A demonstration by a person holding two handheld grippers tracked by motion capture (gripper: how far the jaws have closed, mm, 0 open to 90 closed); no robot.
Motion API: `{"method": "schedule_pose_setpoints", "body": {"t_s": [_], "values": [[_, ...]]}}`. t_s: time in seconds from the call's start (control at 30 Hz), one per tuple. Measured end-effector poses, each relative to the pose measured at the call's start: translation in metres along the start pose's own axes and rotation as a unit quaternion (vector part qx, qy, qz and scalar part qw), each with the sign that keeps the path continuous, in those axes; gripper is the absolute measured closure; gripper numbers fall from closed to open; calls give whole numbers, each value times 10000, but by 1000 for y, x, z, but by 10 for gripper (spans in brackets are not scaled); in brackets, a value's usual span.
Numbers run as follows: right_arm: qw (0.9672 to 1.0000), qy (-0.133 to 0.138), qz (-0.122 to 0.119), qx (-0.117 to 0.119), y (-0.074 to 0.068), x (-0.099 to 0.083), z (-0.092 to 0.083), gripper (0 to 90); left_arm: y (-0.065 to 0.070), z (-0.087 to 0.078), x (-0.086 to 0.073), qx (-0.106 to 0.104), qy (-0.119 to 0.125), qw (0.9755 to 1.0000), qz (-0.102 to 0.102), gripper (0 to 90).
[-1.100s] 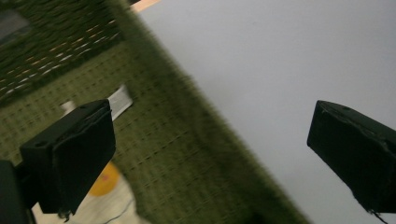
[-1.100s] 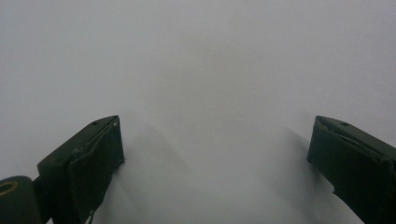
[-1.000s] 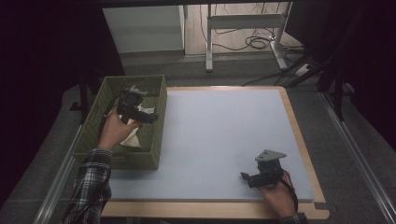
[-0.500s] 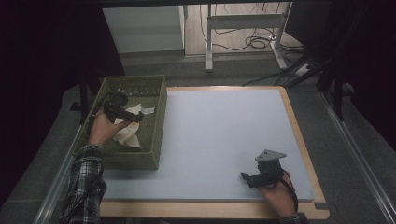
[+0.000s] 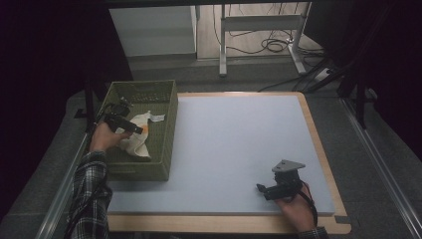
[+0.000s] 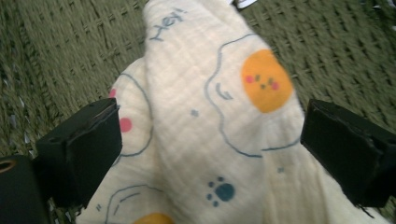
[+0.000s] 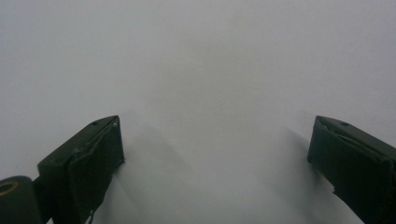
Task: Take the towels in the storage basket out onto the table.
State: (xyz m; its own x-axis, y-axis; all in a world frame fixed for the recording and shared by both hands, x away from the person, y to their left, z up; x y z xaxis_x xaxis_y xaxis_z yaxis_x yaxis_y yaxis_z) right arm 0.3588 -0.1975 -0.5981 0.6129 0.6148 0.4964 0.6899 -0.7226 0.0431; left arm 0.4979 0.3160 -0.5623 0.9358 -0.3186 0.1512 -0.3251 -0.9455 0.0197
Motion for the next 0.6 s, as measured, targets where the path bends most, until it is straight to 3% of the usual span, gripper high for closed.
{"method": "schedule_pose_setpoints", "body": {"t_s": [0.07,0.3,0.43,0.47,0.53,0.57,0.6], "values": [[10000,0,1,0,0,0,0,36,-2,2,0,-25,-52,10000,-18,82],[10000,1,2,1,0,0,0,36,-14,21,-2,184,-482,9986,-133,82],[10000,-1,-5,-3,0,0,0,36,-19,28,-6,29,-774,9962,-391,87],[10000,-1,-5,-3,0,0,0,36,-16,32,-11,-140,-974,9945,-345,163],[10000,1,0,1,0,0,0,36,-11,33,-13,-238,-1097,9932,-307,246],[10000,1,0,1,0,0,0,36,-11,33,-13,-238,-1097,9932,-307,334],[10000,2,0,1,0,0,0,36,-9,30,-13,-356,-1109,9927,-323,334]]}}
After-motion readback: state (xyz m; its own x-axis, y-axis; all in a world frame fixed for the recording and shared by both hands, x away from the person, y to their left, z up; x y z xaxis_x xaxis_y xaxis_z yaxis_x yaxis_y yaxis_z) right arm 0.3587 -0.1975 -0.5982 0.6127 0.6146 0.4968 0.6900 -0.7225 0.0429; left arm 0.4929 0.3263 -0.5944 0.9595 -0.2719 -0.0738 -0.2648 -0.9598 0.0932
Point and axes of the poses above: each handheld gripper's, and its own axes: z roughly forward along the jaws, x roughly out of its top, y roughly to its right, the point moved 9 cm from there along z, roughly forward along the jaws, and after that the axes turned 15 degrees about -y, right-handed, at the moved point
